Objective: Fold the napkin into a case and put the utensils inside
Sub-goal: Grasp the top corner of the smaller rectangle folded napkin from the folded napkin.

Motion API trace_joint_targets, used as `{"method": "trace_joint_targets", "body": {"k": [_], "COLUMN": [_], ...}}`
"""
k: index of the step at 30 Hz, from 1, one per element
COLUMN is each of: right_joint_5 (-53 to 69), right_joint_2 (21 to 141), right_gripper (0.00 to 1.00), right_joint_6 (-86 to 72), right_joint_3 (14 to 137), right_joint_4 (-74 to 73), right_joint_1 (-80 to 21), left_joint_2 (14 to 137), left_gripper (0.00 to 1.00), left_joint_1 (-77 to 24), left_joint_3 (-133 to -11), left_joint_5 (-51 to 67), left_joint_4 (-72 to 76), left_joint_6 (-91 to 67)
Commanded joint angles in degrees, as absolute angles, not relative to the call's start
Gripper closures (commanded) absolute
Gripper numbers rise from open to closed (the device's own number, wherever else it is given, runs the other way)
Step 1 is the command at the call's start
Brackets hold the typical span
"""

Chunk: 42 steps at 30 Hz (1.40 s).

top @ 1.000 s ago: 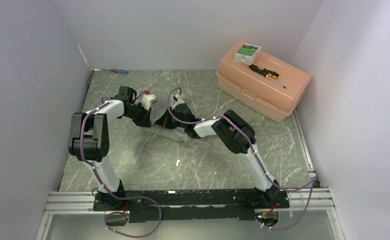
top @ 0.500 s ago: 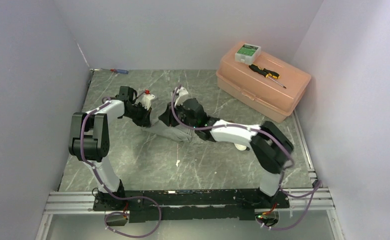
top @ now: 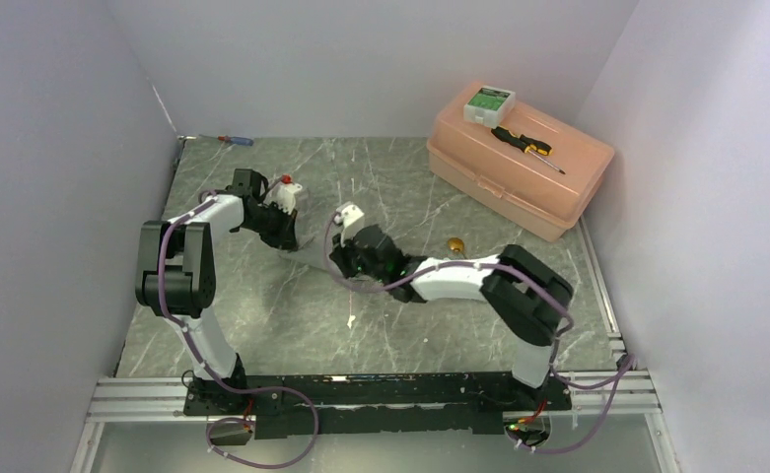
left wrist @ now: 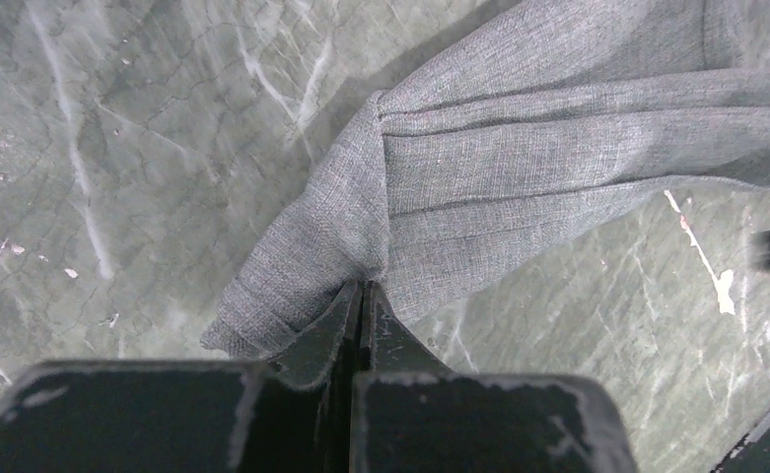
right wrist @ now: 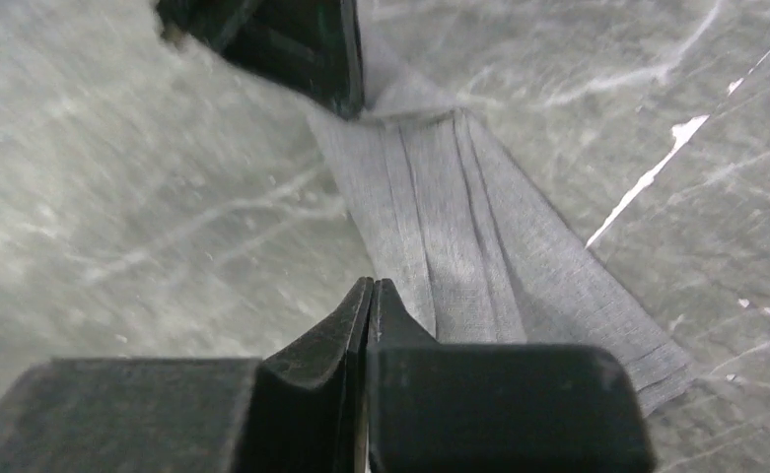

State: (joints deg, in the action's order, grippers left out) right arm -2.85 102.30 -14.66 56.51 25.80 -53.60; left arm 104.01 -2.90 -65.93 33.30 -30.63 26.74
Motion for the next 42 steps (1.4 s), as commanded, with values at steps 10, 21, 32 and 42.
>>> {"method": "trace_joint_targets", "body": {"k": [10, 21, 32, 42], "right_joint_5": [-8.89, -5.28, -6.28, -10.04], "right_joint_2": [118.58, 124.70, 129.13, 132.97], "right_gripper": [1.00, 1.00, 1.00, 1.00], "right_joint_6": [-3.35, -6.23, -7.39, -7.61], "right_joint_3": [68.57, 72.02, 74.23, 78.48], "right_joint_4": [38.88, 41.24, 43.14, 43.73], "right_joint_1": [-57.57, -57.60, -57.63, -57.49], "left_joint_2": [106.87, 107.27, 106.32, 105.95], "left_gripper": [0.97, 0.97, 0.97, 0.97], "left_joint_1": [-1.48, -1.32, -1.06, 0.48], "left_joint_3": [-72.56, -72.57, -72.38, -73.91], "left_joint_5": [37.53, 38.25, 39.28, 42.46], "left_joint_4": [-37.25, -36.60, -36.46, -38.72], "left_joint_6": [23.37, 22.21, 21.56, 21.06]}}
